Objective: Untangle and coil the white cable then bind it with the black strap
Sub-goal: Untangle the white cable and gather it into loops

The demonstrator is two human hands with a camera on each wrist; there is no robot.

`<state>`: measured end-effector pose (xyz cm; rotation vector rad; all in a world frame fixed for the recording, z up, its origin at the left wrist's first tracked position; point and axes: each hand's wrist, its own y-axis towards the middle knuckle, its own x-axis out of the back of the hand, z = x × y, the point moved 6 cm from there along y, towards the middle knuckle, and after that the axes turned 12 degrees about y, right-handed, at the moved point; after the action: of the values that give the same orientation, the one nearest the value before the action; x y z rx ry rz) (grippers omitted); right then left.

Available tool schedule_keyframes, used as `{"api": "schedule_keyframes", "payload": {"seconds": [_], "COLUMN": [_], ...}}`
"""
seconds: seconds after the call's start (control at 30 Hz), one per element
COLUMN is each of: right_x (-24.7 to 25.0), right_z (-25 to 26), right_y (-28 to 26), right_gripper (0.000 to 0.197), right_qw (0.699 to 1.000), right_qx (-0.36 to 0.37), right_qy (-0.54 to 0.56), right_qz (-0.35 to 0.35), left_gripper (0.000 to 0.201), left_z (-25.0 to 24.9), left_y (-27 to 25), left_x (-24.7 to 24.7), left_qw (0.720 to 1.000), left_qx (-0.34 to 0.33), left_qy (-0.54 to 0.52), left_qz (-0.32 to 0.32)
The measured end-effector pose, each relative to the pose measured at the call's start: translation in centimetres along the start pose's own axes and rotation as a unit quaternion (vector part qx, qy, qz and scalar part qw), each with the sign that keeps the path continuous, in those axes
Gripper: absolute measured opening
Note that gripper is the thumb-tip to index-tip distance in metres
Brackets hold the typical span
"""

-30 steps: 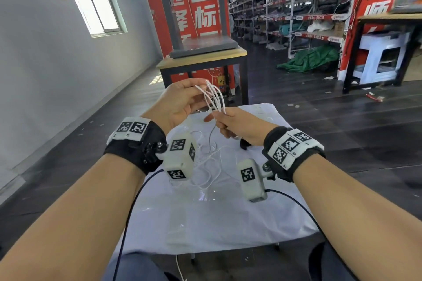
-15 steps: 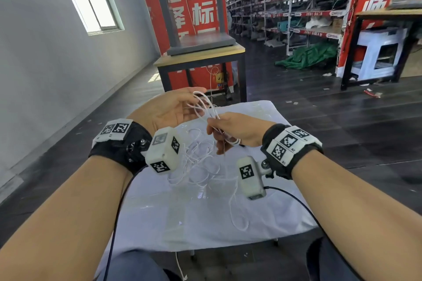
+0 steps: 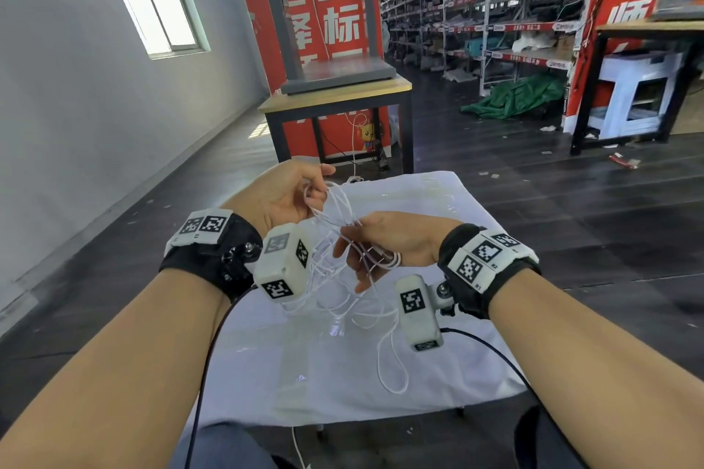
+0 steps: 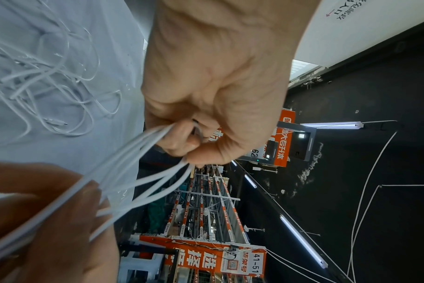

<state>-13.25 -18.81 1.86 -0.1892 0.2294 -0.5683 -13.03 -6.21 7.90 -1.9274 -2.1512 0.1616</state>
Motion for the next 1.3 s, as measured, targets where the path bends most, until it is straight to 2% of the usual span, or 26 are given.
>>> {"api": "schedule_keyframes", "payload": {"seconds": [0.2, 0.33, 0.47, 0.6, 0.73, 0.87, 0.93, 1.03, 1.13, 1.2, 1.3], "right_x": [0.5, 0.5, 0.0, -0.6, -0.7, 0.0, 0.6, 2.2, 4.3, 5.2, 6.1], "right_z": [-0.1, -0.5, -0.7, -1.0, -1.3, -1.1, -0.8, 0.5, 1.8, 2.3, 2.6], "right_y": [-0.1, -0.1, -0.2, 0.0, 0.2, 0.2, 0.1, 0.1, 0.1, 0.1, -0.2], "right_gripper": [0.034, 0.031, 0.038, 0.041, 0.039, 0.035, 0.033, 0.034, 0.034, 0.036, 0.037], "right_qw": [0.999, 1.0, 0.999, 0.996, 0.998, 0.999, 0.994, 0.964, 0.907, 0.872, 0.838], "right_qx": [-0.004, -0.02, -0.013, -0.027, -0.037, -0.016, 0.02, 0.12, 0.217, 0.247, 0.259], "right_qy": [-0.044, 0.0, -0.041, -0.074, -0.042, 0.045, 0.108, 0.219, 0.31, 0.359, 0.393], "right_qz": [-0.025, -0.008, 0.017, 0.031, 0.034, 0.016, -0.008, -0.086, -0.186, -0.226, -0.274], "left_gripper": [0.032, 0.03, 0.025, 0.017, 0.018, 0.006, 0.026, 0.046, 0.051, 0.052, 0.052], "left_z": [0.4, 0.8, 1.1, 1.2, 1.4, 2.3, 3.4, 4.9, 6.2, 7.0, 7.7], "left_y": [0.0, -0.2, -0.2, 0.3, 0.7, 1.0, 1.0, 1.0, 0.7, 0.4, -0.3], "left_x": [1.4, 1.5, 1.5, 1.1, 1.2, 1.3, 1.1, 0.2, -2.3, -4.2, -5.9], "left_qw": [1.0, 0.999, 1.0, 0.999, 0.995, 0.991, 0.992, 0.995, 0.993, 0.98, 0.962], "left_qx": [0.013, 0.008, 0.012, 0.002, -0.025, -0.047, -0.04, -0.056, -0.063, -0.061, -0.065], "left_qy": [-0.019, -0.054, -0.013, 0.047, 0.074, 0.048, 0.025, -0.004, 0.101, 0.175, 0.215], "left_qz": [-0.008, 0.002, 0.011, -0.013, -0.056, -0.115, -0.118, -0.087, 0.003, 0.073, 0.155]}}
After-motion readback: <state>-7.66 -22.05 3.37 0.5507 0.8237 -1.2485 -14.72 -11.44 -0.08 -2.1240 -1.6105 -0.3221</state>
